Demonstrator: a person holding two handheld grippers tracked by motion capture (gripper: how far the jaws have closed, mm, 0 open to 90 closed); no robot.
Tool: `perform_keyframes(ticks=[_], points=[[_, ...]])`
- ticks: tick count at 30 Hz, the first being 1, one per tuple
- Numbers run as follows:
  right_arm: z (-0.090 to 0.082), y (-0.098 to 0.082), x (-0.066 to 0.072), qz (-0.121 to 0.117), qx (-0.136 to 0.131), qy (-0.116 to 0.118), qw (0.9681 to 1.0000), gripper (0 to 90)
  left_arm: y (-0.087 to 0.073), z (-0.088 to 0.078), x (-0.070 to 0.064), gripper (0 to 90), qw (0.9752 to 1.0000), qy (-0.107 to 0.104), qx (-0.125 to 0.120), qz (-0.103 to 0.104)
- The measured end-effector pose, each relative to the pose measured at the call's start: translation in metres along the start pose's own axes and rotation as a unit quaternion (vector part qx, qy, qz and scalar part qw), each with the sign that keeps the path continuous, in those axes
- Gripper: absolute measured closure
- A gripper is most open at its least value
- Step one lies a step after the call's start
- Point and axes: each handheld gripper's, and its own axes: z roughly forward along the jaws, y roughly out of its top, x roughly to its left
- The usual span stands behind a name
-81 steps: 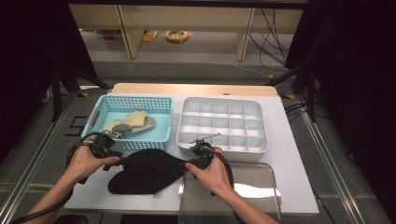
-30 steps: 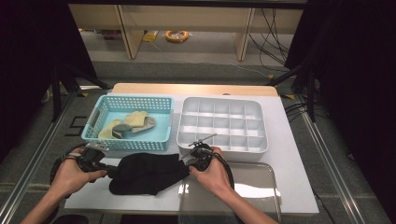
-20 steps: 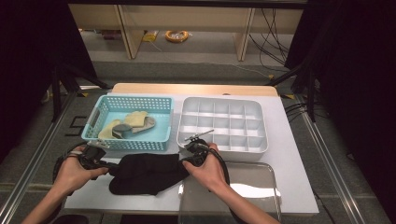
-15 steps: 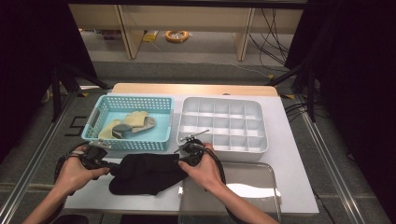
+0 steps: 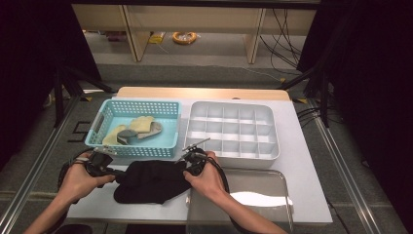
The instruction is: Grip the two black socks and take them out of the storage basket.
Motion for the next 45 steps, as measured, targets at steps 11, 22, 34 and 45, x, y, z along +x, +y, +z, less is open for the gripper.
perform_keyframes(ticks=[11, 22, 34, 45], points=[[-0.012, 0.000, 0.000, -0.004, -0.011, 0.003, 0.9999, 90.0, 0.000, -0.007, 0.000, 83.5, 0.9998, 0.008, -0.017, -0.005], [-0.018, -0.001, 0.002, -0.001, -0.014, 0.005, 0.9999, 90.0, -0.001, -0.010, 0.000, 83.6, 0.9994, 0.003, -0.031, -0.014], [-0.050, 0.000, 0.001, -0.006, -0.048, 0.022, 0.9986, 90.0, -0.001, -0.036, -0.004, 83.9, 0.9989, -0.002, -0.046, -0.004], [-0.002, 0.001, -0.001, -0.010, -0.011, 0.017, 0.9997, 77.7, -0.002, -0.027, -0.002, 83.7, 0.9994, -0.008, -0.034, -0.002]])
